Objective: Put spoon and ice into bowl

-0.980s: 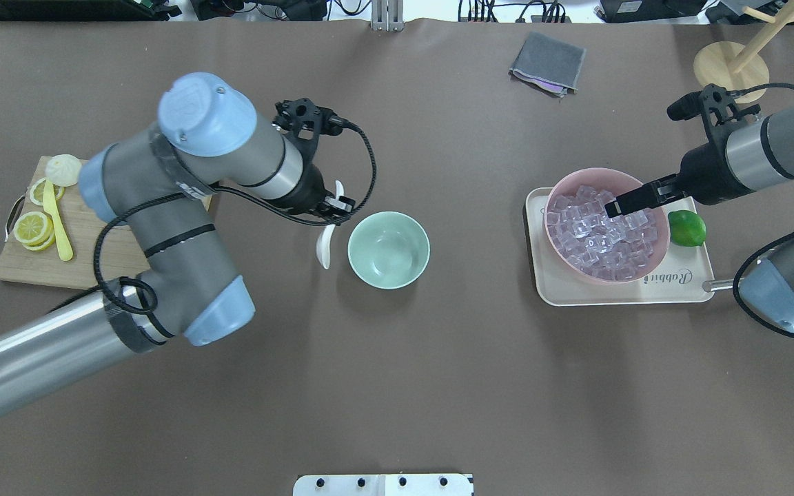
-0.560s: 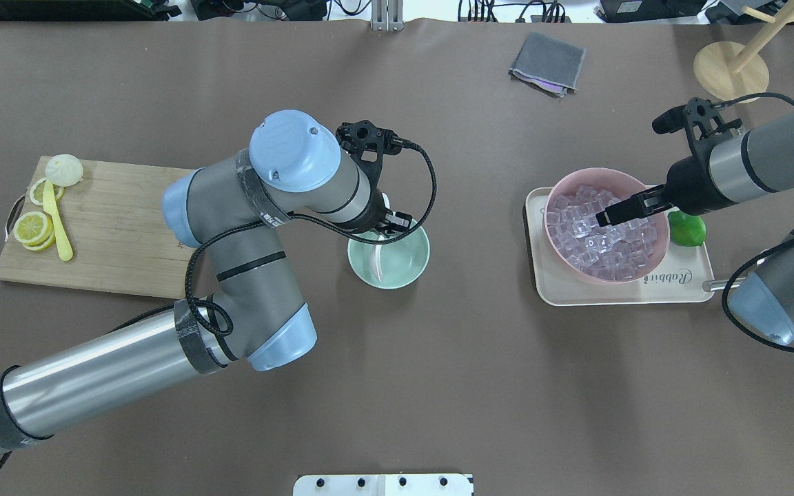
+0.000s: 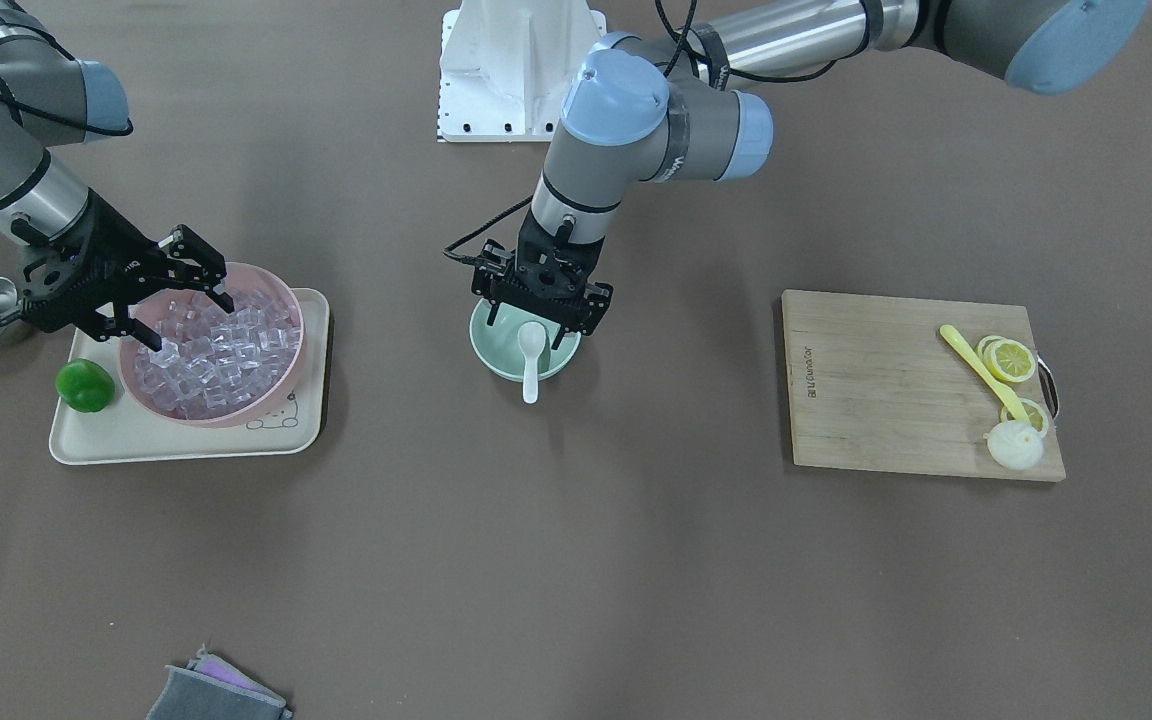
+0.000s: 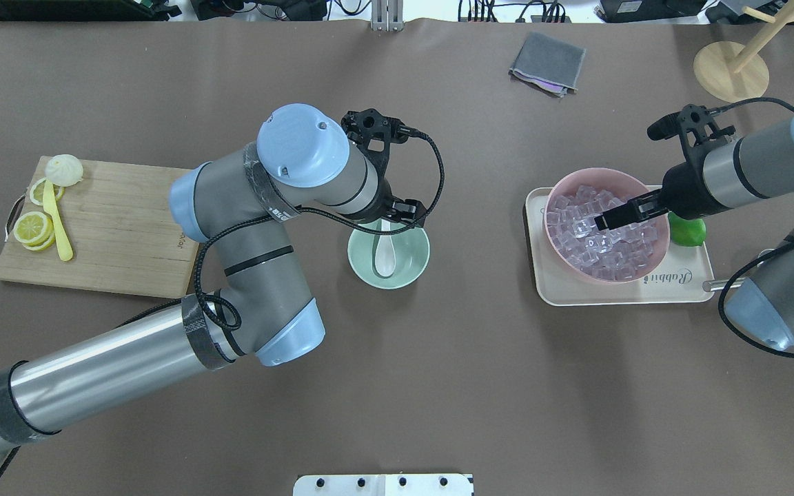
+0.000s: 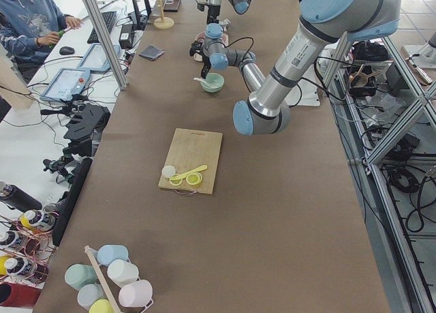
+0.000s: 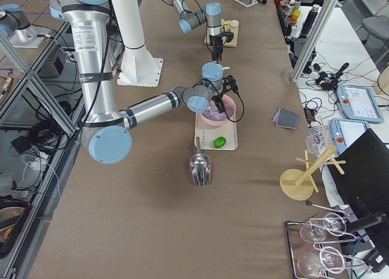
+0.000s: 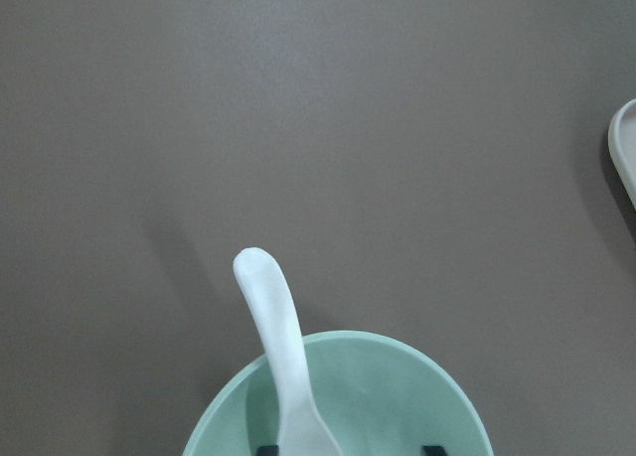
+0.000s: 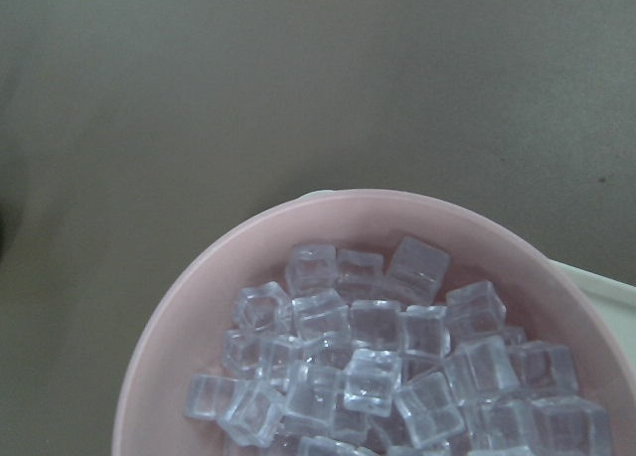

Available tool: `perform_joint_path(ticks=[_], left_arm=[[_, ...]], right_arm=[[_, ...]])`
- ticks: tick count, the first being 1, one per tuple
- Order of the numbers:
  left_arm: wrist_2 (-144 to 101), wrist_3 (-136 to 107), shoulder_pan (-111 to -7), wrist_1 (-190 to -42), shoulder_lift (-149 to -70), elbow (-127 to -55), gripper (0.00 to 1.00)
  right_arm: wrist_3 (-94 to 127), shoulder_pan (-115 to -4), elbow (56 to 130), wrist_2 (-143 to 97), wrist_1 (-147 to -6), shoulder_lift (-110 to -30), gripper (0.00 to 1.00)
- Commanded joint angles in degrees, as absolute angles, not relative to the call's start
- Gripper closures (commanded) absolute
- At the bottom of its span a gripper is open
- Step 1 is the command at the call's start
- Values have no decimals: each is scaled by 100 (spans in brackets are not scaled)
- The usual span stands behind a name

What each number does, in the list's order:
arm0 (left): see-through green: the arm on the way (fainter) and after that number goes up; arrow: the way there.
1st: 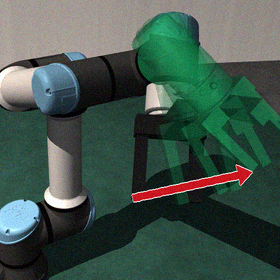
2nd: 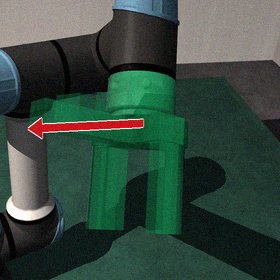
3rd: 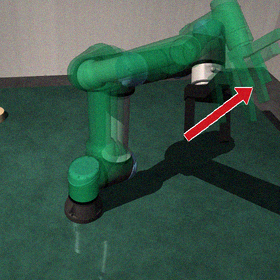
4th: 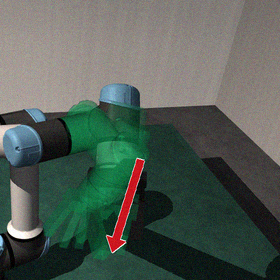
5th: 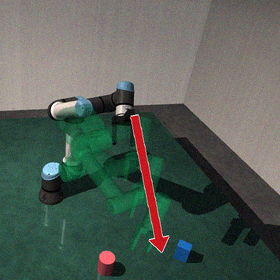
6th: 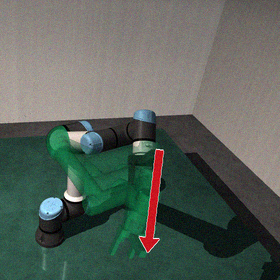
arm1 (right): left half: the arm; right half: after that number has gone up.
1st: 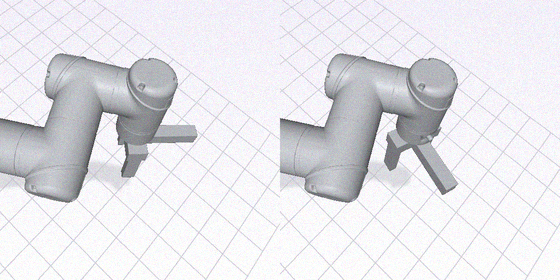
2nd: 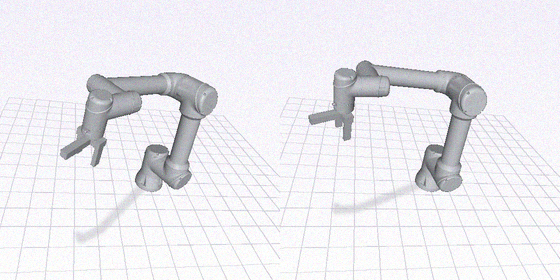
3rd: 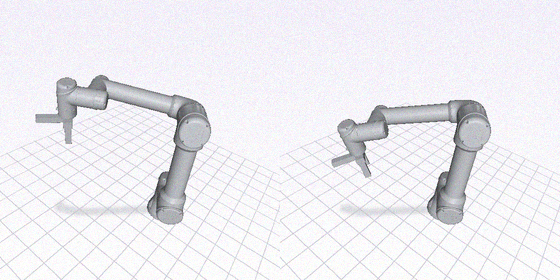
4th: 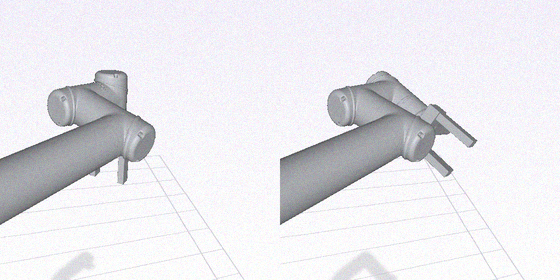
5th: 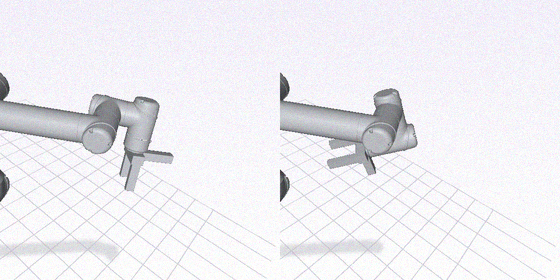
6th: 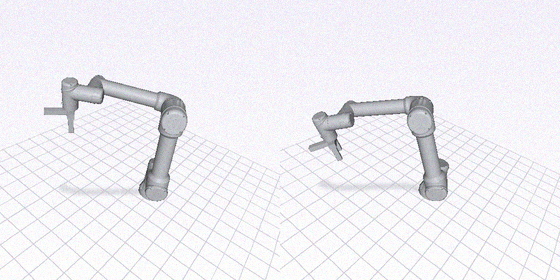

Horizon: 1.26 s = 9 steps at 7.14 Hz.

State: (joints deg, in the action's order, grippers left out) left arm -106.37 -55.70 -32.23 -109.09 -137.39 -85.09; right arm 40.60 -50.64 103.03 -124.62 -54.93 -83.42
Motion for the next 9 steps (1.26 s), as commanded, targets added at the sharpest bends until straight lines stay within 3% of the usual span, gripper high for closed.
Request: perform_joint_path(ticks=[1, 3, 5, 6, 7, 8, 9], left_arm=[[-10617, -5572, -3348, -10916, -13755, -8517, 3], [-10617, -5564, -3419, -10925, -13703, -8534, 3], [-10617, -5528, -3471, -10951, -13641, -8534, 3], [-10617, -5520, -3480, -10960, -13615, -8552, 3], [-10617, -5520, -3489, -10960, -13606, -8552, 3], [-10617, -5520, -3507, -10960, -13562, -8569, 3], [-10617, -5520, -3524, -10960, -13553, -8613, 3]], right_arm=[[3956, -5150, 10266, -12349, -5755, -8376, 14], [3859, -5142, 10248, -12261, -5906, -8437, 32], [3850, -5063, 10169, -12226, -5915, -8490, 42], [3850, -5054, 10169, -12234, -5915, -8482, 67], [3841, -5028, 10160, -12234, -5915, -8481, 73], [3841, -5027, 10160, -12269, -5915, -8455, 96], [3841, -5027, 10160, -12287, -5924, -8429, 100]])
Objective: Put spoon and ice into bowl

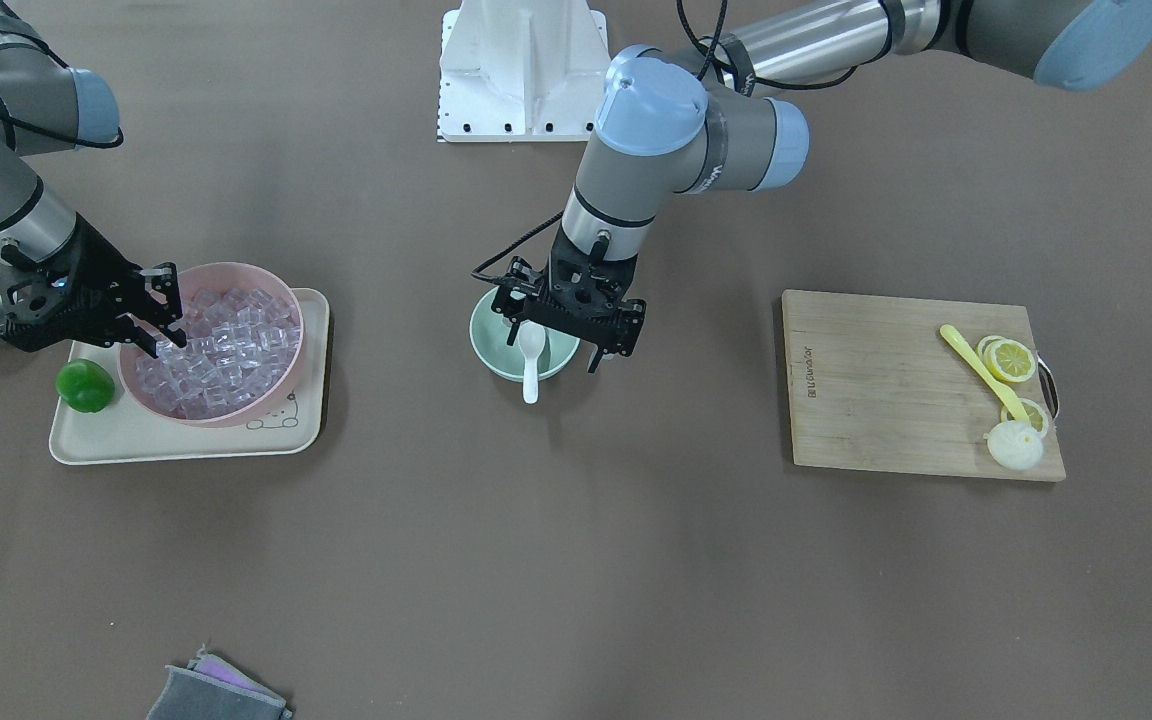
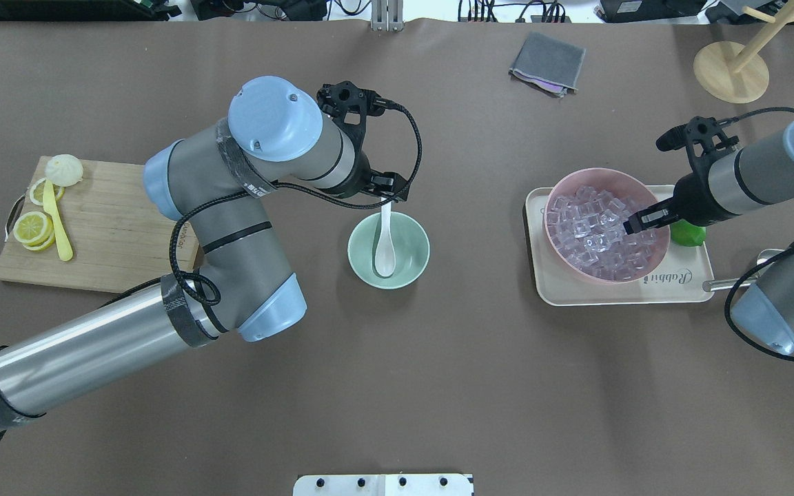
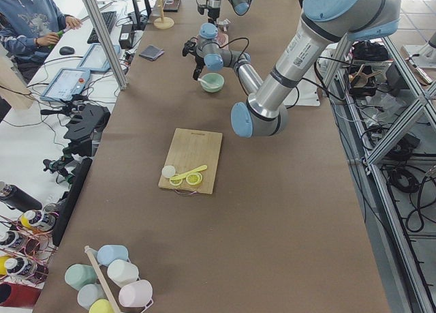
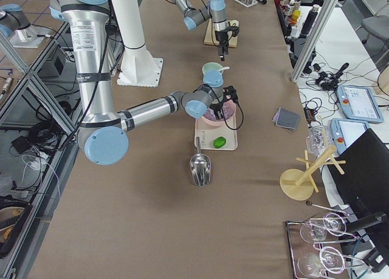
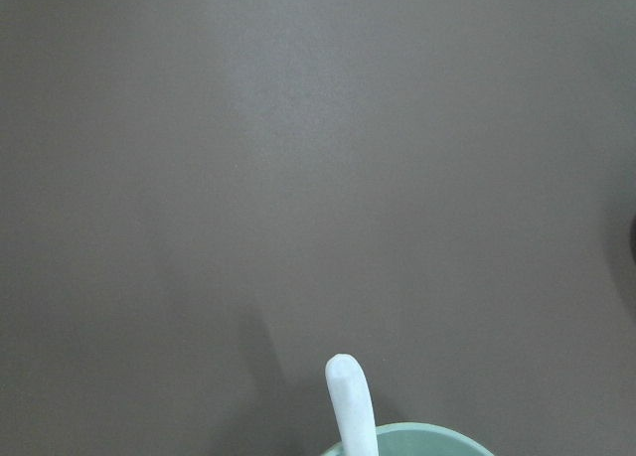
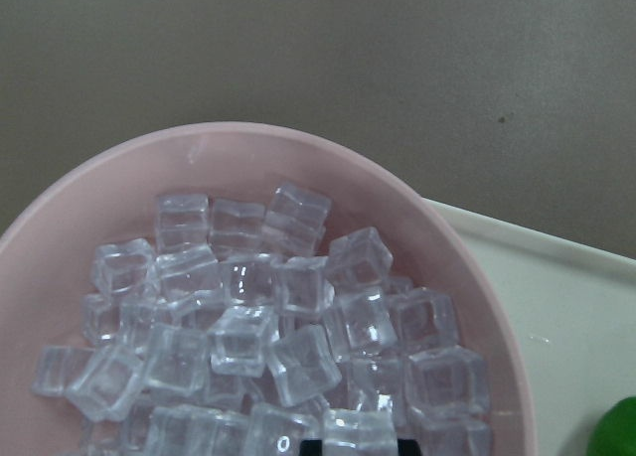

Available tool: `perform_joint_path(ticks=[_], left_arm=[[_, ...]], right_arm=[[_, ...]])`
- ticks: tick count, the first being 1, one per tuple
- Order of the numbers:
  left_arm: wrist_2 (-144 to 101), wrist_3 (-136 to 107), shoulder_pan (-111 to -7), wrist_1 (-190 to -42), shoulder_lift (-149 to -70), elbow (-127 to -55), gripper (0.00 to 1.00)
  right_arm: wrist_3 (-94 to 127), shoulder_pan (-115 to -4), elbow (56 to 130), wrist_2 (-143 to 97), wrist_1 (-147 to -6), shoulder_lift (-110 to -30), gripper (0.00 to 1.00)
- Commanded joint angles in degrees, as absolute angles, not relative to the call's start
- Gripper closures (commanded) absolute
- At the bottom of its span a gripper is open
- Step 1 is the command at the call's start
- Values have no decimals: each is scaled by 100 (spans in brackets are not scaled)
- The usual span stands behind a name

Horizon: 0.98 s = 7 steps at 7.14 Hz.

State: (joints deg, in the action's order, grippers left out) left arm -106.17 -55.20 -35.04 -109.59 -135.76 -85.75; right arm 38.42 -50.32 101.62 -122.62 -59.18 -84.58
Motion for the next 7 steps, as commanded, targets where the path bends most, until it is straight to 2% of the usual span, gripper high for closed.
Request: perform_joint_path(ticks=[1, 2, 4, 7], left_arm=[[-10669, -5493, -3690, -10960, -13544, -8735, 3], [-10992, -5441, -4039, -10960, -13283, -9032, 3], [-12222, -4540, -4927, -10969, -12092, -9892, 3], [-12788, -4052, -5667, -10968, -10981, -10221, 3]], right_arm=[[3832, -5097, 10221, -12339, -5915, -8411, 100], [3849, -5176, 10404, -12531, -5924, -8298, 100], [4809, -4942, 10459, -12490, -6159, -7440, 100], [6551, -3214, 10398, -10615, -6187, -6393, 100]])
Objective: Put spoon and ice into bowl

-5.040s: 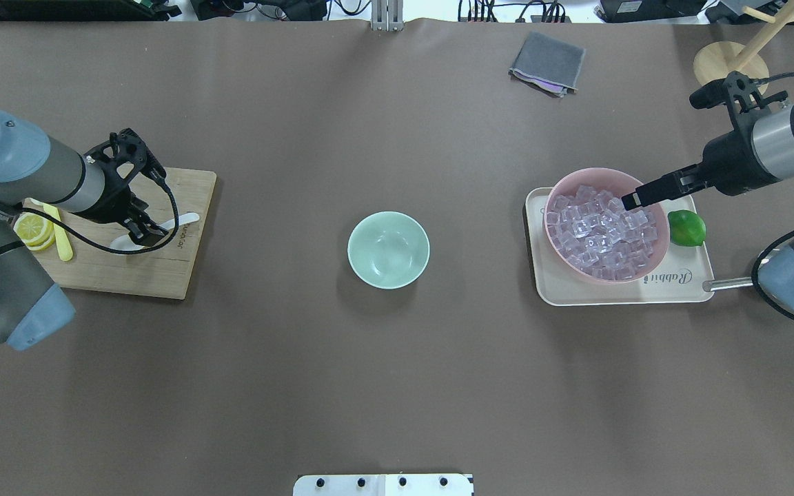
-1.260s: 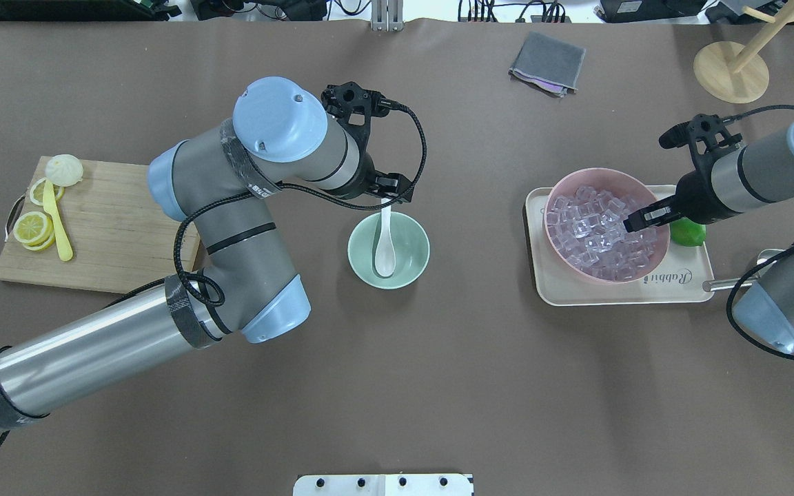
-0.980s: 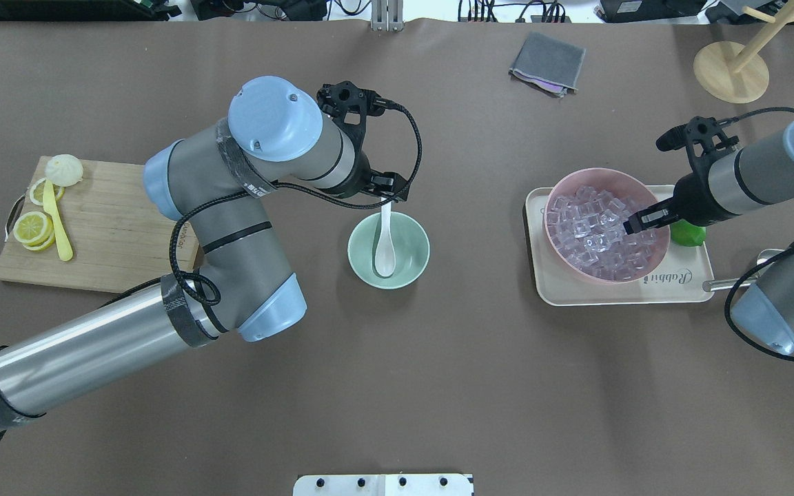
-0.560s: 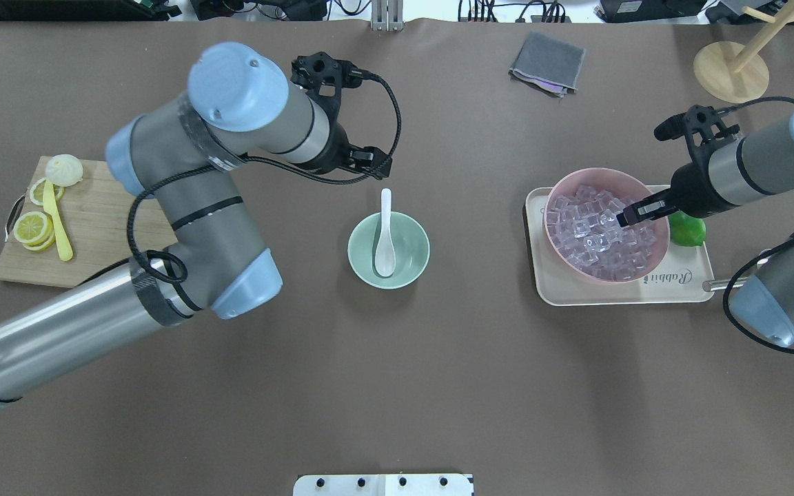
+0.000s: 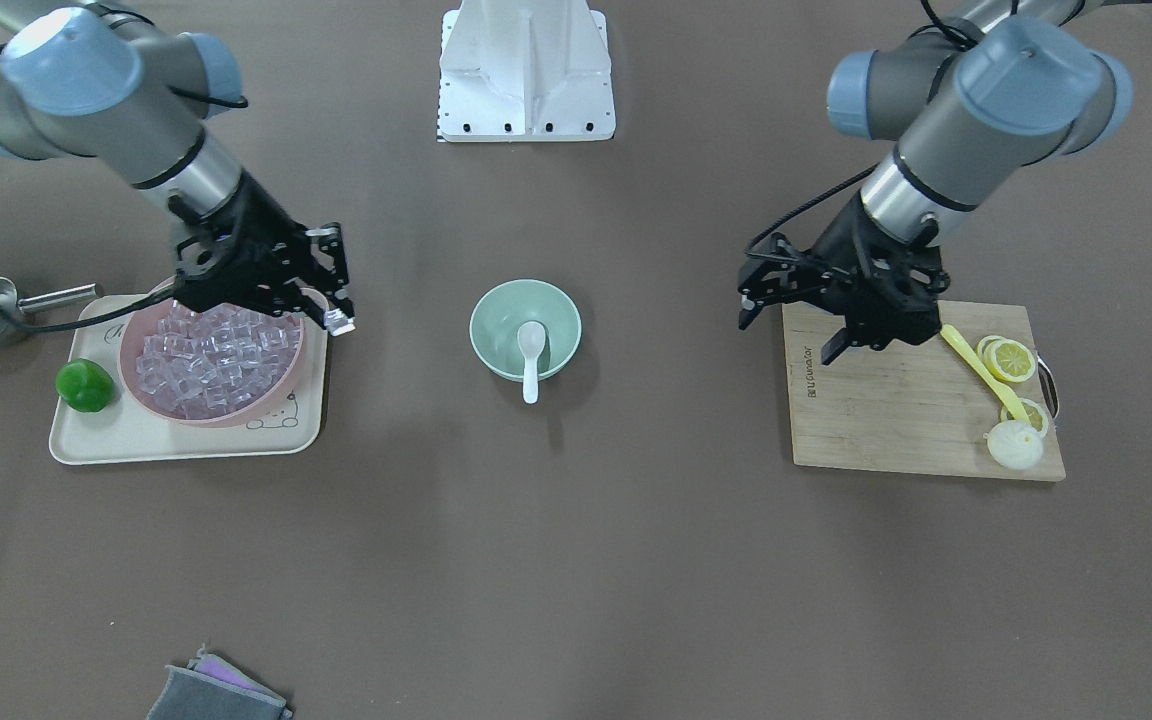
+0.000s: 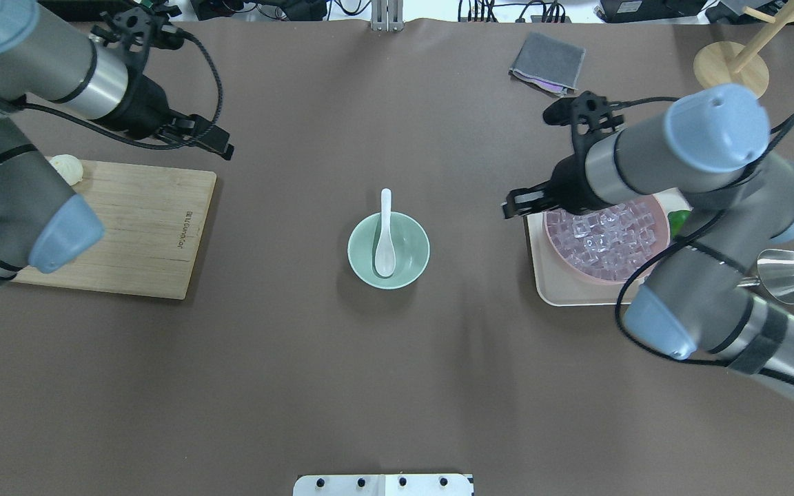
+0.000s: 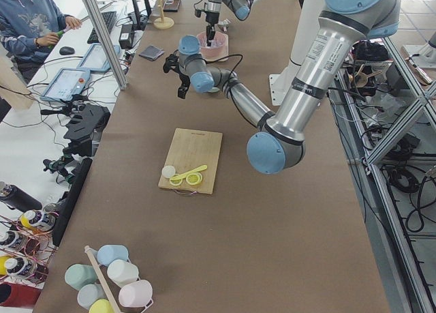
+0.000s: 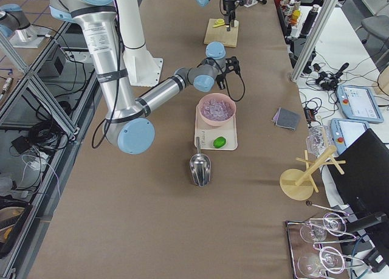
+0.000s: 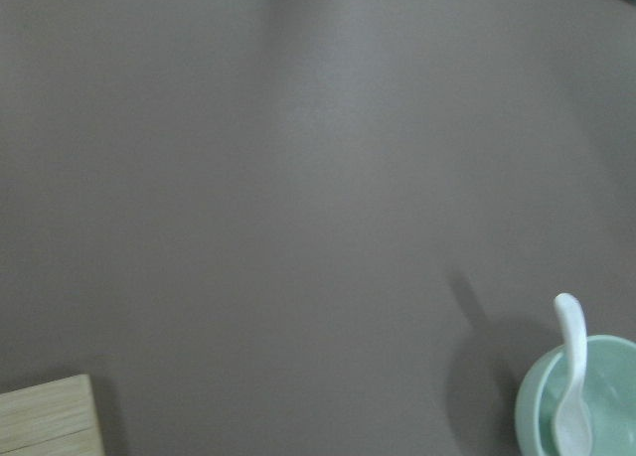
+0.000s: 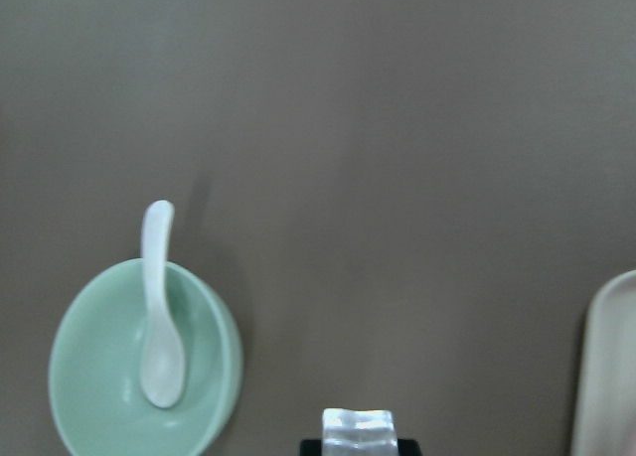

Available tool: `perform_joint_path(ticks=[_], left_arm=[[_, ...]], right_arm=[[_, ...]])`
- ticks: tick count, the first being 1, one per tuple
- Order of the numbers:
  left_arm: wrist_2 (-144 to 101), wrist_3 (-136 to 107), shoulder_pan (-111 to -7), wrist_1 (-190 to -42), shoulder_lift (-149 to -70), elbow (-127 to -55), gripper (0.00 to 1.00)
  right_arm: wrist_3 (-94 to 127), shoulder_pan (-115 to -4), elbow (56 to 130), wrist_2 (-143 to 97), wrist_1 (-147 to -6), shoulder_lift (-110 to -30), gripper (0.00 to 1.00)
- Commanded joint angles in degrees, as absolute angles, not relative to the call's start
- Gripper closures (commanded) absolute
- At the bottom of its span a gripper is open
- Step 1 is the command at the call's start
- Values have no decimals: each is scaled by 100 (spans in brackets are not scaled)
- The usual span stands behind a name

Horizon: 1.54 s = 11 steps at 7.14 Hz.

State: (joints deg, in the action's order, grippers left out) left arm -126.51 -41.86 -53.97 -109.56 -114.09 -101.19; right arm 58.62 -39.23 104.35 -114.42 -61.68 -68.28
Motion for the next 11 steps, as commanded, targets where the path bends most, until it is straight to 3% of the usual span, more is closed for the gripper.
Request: perform_joint_path(ticks=[1, 2, 3, 4, 8, 11], left_arm=[[-12814, -3634, -5782, -10995, -10899, -10169, 3], [-12814, -3543, -5774, -11013, -10898, -10117, 3], [-12814, -3542, -5731, -11013, -10933, -10073, 3], [-12814, -3585, -5722, -11013, -10960, -9994, 3], [-12806, -3630, -5722, -11013, -10890, -9905, 3], [-12788, -3359, -5844, -11004, -10285, -10054, 3]], right_arm=[[6818, -2712, 10328, -10017, -6266, -6094, 100], [6960, -2350, 10057, -9393, -6641, -5534, 100], [7135, -2199, 9724, -9117, -6697, -5154, 74], [7198, -2180, 9747, -9019, -6662, -5246, 1], [7093, -2721, 10343, -9681, -6697, -5878, 0], [5439, -4615, 11196, -11831, -6689, -7641, 0]])
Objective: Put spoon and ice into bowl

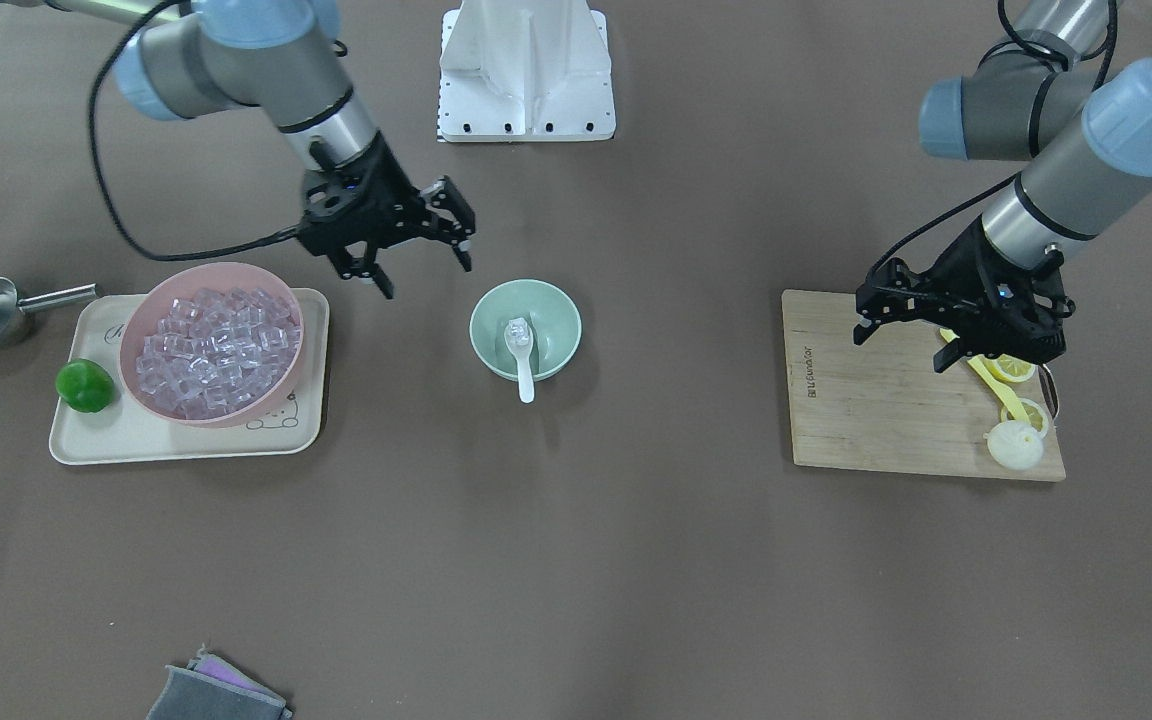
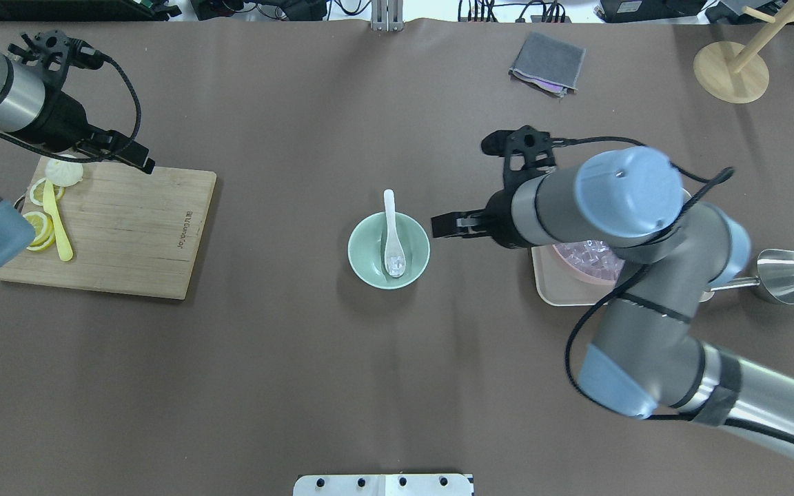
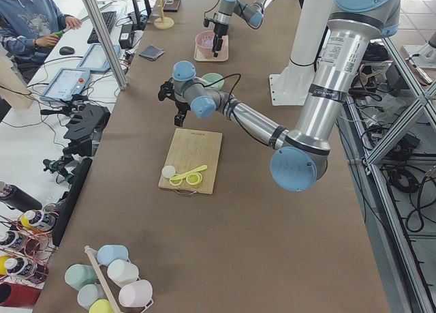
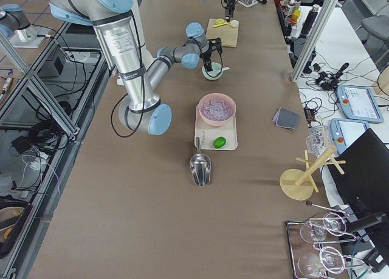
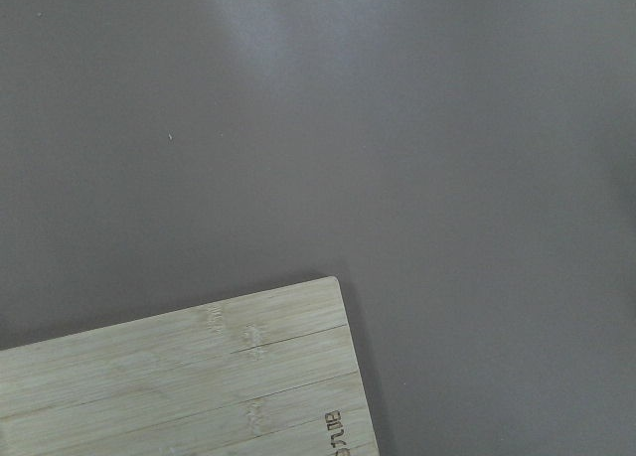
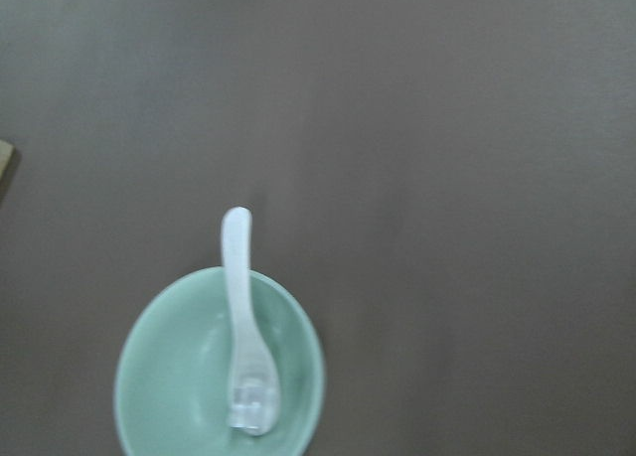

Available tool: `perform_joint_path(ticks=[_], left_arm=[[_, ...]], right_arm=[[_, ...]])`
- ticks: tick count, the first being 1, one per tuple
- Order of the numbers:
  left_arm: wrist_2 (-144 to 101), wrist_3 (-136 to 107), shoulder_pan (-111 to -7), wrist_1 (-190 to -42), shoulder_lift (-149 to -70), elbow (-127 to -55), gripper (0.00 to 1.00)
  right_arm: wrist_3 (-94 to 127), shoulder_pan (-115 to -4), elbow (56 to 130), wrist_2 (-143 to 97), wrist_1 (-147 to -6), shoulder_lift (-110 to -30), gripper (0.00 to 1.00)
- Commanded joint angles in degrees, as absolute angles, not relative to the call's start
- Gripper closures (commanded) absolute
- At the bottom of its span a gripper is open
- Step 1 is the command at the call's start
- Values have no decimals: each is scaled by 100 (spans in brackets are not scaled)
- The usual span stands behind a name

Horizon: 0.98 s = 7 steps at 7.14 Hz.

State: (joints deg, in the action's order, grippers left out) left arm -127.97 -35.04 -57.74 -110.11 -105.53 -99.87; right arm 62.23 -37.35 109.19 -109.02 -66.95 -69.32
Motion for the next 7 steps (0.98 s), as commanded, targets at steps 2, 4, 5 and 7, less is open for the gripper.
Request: perform_joint_path(ticks=[2, 4, 5, 7], left_arm=[[-12822, -2196, -6953, -10987, -9548, -9898, 3], [-12823, -1296, -7706, -10934, -9063, -9652, 3], [-12815, -840, -7969, -10934, -8914, -9485, 3], [-12814, -422, -8400, -11012, -8596, -9404, 3]], right_arm=[[3369, -6285, 11136, -13065, -6706, -8748, 0], [1330, -7482, 10464, -13463, -6697, -9533, 0], [-65, -8132, 9841, -13621, -6715, -9632, 0], [-1323, -8918, 9011, -13703, -6715, -9580, 0]])
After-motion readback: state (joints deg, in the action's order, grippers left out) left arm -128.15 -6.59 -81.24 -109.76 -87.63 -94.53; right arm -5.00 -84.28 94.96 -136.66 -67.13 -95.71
